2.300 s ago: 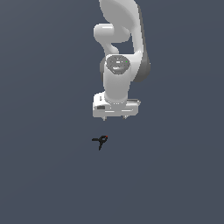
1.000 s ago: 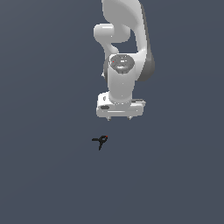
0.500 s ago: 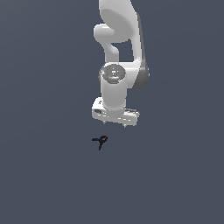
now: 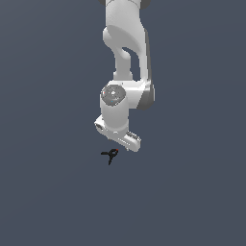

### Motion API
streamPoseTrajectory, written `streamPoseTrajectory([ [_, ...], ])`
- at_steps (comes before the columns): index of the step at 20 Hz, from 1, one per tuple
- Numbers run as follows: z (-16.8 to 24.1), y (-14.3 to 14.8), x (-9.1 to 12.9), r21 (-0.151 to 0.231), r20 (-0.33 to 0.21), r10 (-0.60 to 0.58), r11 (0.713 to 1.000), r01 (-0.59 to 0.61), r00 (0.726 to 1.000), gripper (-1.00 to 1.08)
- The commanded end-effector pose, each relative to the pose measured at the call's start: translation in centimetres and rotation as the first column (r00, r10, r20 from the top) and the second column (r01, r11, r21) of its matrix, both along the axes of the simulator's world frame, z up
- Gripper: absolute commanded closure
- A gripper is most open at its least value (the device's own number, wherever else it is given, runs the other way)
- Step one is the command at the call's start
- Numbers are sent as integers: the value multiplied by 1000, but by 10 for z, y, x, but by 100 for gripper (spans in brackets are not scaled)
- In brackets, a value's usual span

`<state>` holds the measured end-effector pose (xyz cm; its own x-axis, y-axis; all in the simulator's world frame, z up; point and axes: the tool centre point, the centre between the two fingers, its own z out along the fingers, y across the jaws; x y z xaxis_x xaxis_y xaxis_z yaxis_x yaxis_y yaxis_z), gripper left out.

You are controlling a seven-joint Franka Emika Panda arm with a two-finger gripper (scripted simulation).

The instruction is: Pick up the object and move it to a goal position.

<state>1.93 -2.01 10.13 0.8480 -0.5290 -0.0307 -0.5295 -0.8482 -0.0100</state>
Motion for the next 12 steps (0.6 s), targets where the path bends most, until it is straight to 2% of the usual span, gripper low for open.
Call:
streamPoseTrajectory([
  [1,-9,-9,4,-5,3,-84,996,84,996,-92],
  [6,-23,-23,10,-15,10,-215,976,215,977,-92],
  [12,-33,-34,14,-22,17,-313,949,313,950,-92],
])
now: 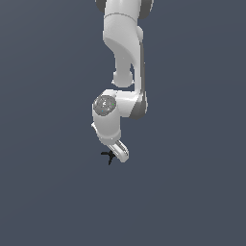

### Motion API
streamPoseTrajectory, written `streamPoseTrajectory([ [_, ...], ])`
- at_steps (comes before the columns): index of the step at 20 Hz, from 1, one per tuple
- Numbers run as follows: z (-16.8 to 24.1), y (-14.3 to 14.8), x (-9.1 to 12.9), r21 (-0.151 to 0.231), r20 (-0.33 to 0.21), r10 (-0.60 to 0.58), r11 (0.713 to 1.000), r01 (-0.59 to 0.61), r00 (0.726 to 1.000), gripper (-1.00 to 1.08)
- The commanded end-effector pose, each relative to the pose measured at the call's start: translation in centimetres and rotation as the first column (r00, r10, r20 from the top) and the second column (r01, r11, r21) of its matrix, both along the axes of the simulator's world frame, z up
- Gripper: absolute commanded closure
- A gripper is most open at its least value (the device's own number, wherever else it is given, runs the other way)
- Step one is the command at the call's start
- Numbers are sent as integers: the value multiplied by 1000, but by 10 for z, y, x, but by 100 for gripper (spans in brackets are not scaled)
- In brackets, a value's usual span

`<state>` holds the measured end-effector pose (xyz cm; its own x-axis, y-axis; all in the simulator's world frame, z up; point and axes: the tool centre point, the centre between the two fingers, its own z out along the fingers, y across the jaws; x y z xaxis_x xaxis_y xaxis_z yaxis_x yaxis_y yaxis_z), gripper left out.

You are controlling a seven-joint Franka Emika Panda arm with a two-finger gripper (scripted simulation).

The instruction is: Pick up the object and move it to a goal position.

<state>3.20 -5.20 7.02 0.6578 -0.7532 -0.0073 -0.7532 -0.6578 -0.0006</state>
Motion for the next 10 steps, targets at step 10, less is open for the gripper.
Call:
streamPoseTrajectory([
  [10,-8,-7,2,-5,4,-60,998,60,998,-92],
])
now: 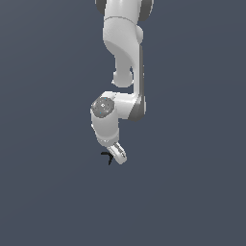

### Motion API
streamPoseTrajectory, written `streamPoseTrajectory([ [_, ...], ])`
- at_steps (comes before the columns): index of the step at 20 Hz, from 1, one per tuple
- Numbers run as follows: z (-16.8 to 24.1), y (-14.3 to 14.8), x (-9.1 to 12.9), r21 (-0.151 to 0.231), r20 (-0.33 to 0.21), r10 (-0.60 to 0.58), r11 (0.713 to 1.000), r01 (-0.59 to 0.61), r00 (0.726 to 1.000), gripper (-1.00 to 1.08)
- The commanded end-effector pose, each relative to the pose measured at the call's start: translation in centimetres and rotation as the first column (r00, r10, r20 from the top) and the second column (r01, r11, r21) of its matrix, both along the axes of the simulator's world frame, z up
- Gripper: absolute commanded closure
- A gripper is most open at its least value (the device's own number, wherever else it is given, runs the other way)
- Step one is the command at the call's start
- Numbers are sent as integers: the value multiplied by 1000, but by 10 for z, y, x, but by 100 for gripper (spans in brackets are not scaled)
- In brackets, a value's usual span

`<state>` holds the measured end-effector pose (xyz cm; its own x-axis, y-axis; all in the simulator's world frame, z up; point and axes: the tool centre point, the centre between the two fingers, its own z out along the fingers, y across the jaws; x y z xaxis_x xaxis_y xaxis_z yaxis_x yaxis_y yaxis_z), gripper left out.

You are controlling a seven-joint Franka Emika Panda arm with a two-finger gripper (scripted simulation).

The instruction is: Pick up the object and move it to a goal position.

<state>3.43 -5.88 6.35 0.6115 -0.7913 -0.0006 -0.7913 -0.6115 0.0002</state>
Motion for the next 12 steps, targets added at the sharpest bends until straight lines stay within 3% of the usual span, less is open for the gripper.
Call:
streamPoseTrajectory([
  [1,-3,0,0,0,0,0,1000,0,1000,-92],
  [12,-48,0,-1,0,0,-5,1000,5,1000,-92],
])
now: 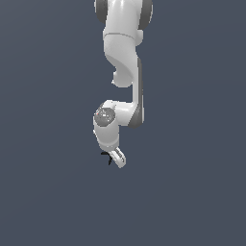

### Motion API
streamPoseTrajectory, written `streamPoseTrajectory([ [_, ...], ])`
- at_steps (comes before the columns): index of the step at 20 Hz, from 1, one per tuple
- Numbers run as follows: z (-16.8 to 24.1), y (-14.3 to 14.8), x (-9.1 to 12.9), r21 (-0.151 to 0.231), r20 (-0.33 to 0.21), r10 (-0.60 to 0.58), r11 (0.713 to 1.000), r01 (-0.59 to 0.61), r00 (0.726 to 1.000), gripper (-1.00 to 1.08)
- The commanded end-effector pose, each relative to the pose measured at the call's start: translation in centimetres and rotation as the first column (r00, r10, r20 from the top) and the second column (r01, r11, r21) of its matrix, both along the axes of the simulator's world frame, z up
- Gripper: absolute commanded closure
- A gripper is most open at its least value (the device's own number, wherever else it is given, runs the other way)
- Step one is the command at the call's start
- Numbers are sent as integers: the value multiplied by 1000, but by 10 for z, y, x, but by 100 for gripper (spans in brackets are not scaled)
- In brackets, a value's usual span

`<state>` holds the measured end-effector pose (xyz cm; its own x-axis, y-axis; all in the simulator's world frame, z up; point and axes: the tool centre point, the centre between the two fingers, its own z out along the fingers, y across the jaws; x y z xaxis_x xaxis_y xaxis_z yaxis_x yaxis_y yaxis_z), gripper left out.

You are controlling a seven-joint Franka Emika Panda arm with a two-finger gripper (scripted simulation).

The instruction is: Pick up the object and move it to a goal position.

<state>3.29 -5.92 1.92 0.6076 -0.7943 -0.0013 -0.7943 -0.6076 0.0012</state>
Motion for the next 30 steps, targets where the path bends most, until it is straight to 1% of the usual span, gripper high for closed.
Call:
streamPoseTrajectory([
  [1,-5,0,1,0,2,-1,1000,1,1000,-92],
  [3,-6,0,2,0,2,-1,1000,1,1000,-92],
  [4,-6,0,2,0,2,-1,1000,1,1000,108],
  [15,-5,0,1,0,2,0,1000,0,1000,108],
  [19,3,-5,2,0,2,0,1000,0,1000,108],
  [24,28,-20,2,0,1,0,1000,0,1000,108],
  [30,79,-51,4,0,1,-1,1000,1,1000,108],
])
